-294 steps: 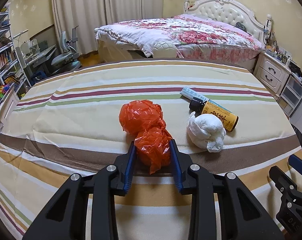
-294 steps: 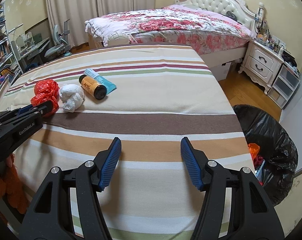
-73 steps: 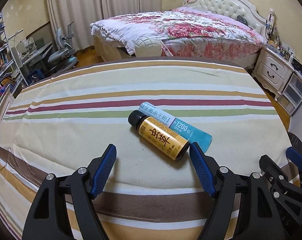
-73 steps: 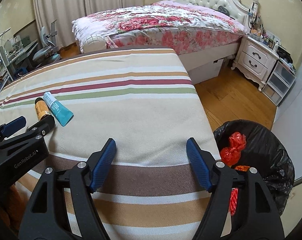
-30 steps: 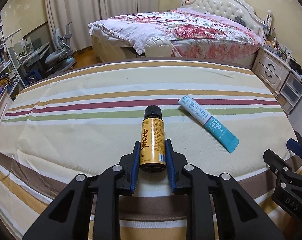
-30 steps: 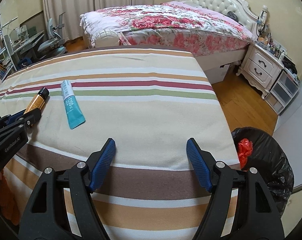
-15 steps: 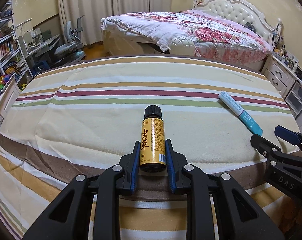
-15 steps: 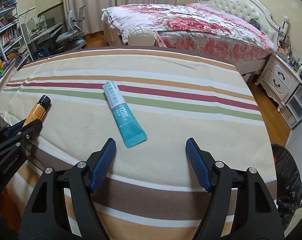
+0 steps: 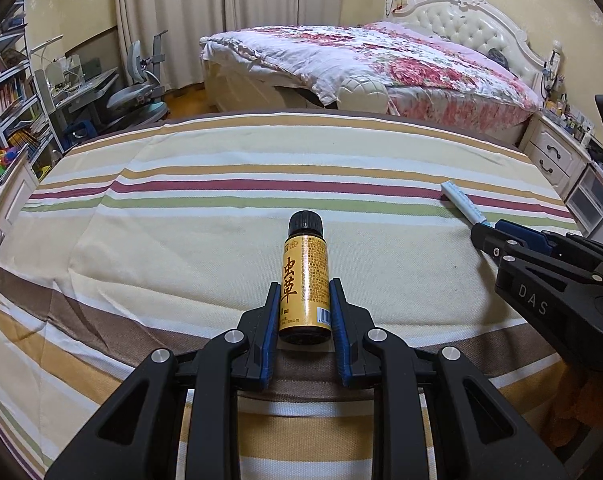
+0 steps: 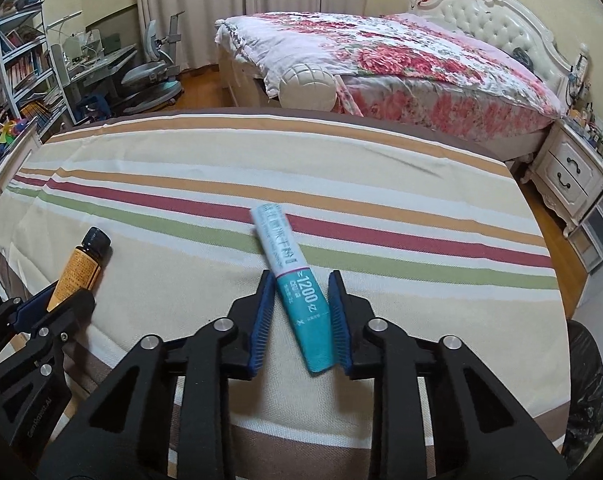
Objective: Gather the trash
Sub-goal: 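Grasp the teal toothpaste tube with the right tool while the left tool holds the bottle, then carry the bottle and tube over the bin and open both tools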
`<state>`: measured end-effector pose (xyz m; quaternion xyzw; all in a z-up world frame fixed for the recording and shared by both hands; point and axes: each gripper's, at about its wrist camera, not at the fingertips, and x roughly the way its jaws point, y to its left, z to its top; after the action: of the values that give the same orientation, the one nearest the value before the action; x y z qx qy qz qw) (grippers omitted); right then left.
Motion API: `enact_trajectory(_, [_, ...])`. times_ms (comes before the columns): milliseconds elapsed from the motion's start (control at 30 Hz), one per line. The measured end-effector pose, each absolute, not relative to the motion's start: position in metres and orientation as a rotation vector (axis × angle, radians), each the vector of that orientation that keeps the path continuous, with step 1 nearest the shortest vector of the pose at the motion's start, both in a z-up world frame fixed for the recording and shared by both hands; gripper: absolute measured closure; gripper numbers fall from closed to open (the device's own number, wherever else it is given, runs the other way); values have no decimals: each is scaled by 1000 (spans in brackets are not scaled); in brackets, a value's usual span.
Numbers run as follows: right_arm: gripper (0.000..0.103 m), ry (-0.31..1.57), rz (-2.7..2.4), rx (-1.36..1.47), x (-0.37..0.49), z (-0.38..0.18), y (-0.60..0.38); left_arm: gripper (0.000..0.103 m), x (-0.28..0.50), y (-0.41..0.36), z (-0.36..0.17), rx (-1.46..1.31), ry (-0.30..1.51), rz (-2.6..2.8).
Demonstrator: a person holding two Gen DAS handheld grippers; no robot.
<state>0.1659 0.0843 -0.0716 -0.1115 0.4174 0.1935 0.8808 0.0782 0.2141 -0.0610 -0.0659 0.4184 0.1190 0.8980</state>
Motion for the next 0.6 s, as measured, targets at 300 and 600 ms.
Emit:
enact_trajectory(300, [87,875,411,-206,142,-70,73,78,69,210,-57,-141,853,232])
enact_trajectory(600, [87,860,395,-163,108,-63,42,78,54,186,-52,-132,836,191])
